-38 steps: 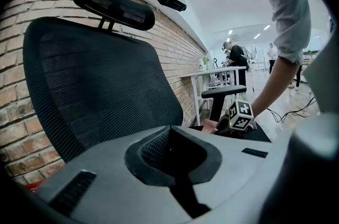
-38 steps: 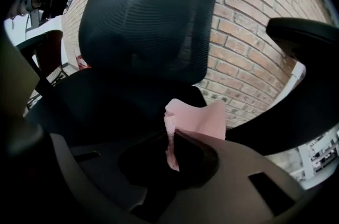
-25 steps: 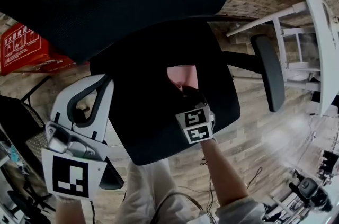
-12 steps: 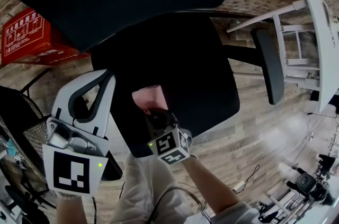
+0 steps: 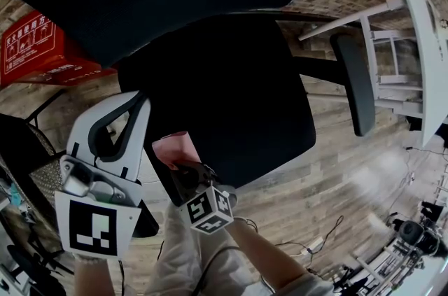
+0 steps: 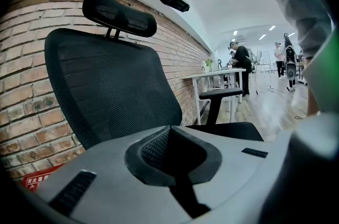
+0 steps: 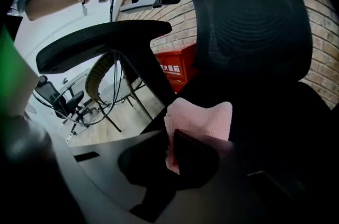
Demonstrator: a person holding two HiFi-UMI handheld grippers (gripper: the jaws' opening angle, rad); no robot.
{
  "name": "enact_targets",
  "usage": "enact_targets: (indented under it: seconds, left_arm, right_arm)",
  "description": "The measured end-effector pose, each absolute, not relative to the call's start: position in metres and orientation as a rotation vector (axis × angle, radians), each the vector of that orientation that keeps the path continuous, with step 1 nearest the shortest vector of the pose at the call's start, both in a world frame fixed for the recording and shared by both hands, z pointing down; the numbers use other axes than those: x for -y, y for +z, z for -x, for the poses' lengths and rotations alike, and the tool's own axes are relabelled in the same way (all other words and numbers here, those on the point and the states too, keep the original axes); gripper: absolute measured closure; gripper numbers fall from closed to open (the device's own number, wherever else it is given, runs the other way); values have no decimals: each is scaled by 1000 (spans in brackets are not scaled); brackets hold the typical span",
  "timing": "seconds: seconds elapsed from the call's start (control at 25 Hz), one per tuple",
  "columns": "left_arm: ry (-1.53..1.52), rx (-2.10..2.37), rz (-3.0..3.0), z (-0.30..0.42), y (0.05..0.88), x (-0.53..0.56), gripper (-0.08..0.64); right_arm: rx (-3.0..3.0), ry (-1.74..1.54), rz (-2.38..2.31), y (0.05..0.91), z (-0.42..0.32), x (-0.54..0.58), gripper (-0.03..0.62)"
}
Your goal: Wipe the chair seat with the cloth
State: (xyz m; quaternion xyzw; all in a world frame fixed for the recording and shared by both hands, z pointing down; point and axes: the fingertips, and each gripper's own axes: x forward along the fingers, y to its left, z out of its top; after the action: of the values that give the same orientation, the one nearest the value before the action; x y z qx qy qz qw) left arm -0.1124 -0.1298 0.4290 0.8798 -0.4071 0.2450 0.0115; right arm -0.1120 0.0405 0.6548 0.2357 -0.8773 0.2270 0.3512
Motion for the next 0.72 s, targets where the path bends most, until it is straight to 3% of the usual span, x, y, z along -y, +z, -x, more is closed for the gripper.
enact_targets:
  seconds: [0.36, 0.72]
  left_arm:
    - [781, 1230, -2758, 99, 432, 125, 541]
    - [791, 1172, -2777, 75, 435, 123, 541]
  right_arm:
    - [2215, 554, -708, 664, 70, -24, 537]
    - [2038, 559, -1029, 677, -48, 20, 537]
